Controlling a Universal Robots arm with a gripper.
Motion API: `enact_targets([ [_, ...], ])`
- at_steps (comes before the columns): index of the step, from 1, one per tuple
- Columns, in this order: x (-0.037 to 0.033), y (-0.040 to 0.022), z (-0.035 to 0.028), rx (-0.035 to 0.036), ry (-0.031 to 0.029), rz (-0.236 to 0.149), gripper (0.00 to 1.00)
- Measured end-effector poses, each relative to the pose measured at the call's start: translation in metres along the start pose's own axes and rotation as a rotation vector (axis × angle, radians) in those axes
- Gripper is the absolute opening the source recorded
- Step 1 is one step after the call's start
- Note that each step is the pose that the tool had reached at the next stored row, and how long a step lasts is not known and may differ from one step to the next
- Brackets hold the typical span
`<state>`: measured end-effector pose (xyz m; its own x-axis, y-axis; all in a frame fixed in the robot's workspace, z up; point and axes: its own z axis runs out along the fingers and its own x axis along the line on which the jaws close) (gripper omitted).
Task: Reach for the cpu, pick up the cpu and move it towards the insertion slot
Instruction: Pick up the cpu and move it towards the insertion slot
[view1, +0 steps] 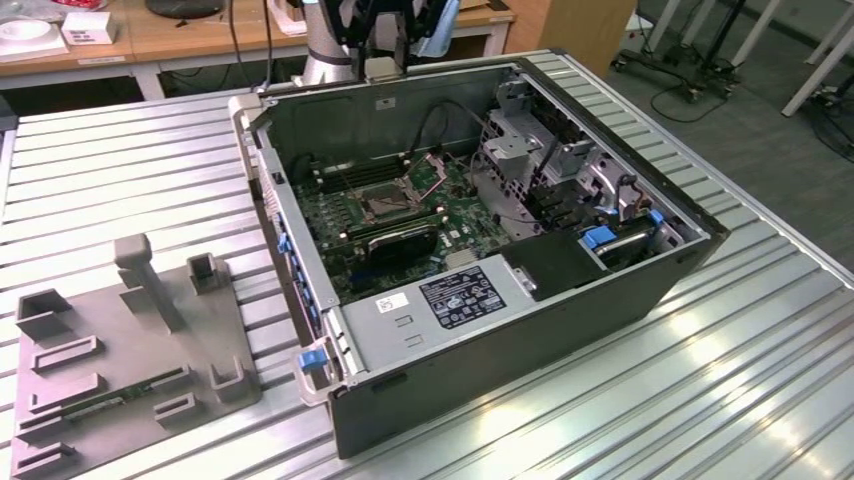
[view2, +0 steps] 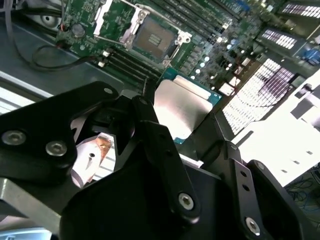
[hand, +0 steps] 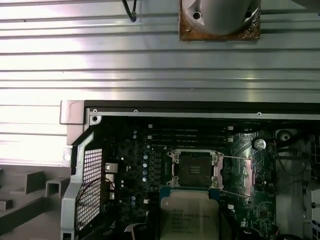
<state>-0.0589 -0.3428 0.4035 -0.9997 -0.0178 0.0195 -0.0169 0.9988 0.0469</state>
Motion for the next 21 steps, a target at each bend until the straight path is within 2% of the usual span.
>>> enact_targets([
  [7, -0.0047, 0.0187, 0.0017, 0.0, -0.0024, 0.0, 0.55],
  [11, -0.0095, 0.0208, 0.0023, 0.0, -0.0028, 0.009, 0.55],
  [17, -0.0106, 0.0216, 0.0037, -0.0007, -0.0048, 0.054, 0.55],
  [21, -0.0107, 0.0288, 0.0055, -0.001, -0.0061, 0.058, 0.55],
])
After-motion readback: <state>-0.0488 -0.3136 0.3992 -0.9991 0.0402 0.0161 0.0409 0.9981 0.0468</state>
